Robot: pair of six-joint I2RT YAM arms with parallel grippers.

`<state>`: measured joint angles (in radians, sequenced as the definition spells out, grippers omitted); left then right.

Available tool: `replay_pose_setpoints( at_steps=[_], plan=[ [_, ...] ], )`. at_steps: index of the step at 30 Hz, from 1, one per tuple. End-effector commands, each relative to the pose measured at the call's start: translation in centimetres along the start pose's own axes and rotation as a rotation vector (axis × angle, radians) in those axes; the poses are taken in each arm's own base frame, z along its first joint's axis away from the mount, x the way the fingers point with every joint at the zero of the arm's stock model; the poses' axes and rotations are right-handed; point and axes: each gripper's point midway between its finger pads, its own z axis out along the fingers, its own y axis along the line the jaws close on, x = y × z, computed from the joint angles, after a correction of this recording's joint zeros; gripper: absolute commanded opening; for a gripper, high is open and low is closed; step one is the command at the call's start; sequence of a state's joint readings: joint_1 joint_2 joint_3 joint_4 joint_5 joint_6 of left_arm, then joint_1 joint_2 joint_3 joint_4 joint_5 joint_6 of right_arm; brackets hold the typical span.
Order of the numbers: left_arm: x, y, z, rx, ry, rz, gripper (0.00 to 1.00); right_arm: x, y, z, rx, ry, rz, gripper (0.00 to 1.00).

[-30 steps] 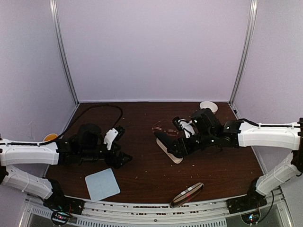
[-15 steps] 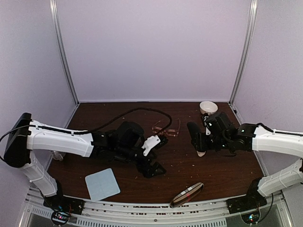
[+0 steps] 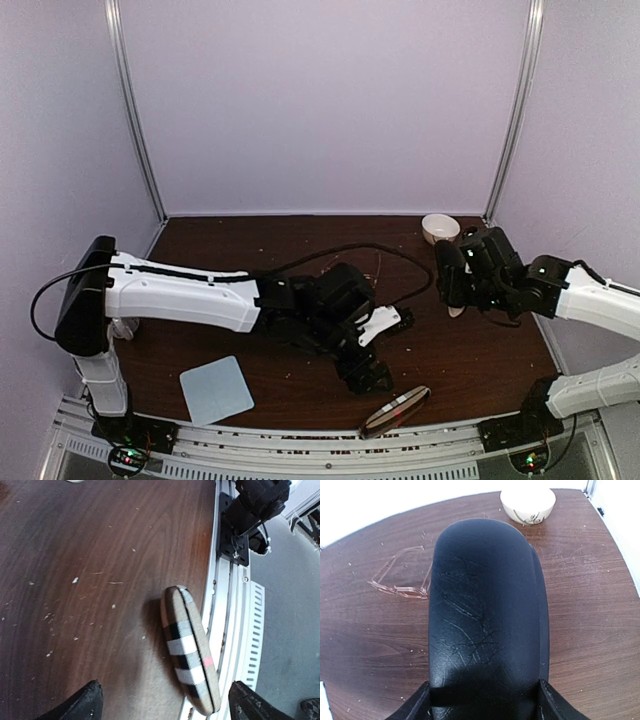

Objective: Organize the sunglasses
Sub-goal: Adjust the case with sunglasses at the center of the board.

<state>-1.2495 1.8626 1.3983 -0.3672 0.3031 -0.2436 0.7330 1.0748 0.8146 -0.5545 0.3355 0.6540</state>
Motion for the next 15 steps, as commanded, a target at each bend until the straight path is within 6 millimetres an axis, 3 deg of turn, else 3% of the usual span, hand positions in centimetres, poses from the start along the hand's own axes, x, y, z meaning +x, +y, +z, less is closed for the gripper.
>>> replay_pose_setpoints(
  at_steps=[1,7,15],
  plan=[
    [0.4,-1.6,2.1,-0.083,0.107,-0.005,0.89,-2.2,-1.1,-2.1,0.011,-0.085,0.064,0.21],
    [2.0,-2.6,4.5,-0.162,0.244,-0.011,0.83,-1.6,-2.2,-3.5,-0.029,-0.121,0.119,0.21],
    [3.7,-4.2,7.2,-0.090,0.348,-0.055,0.82,0.1,-3.6,-3.9,-0.046,-0.132,0.149,0.21]
  ],
)
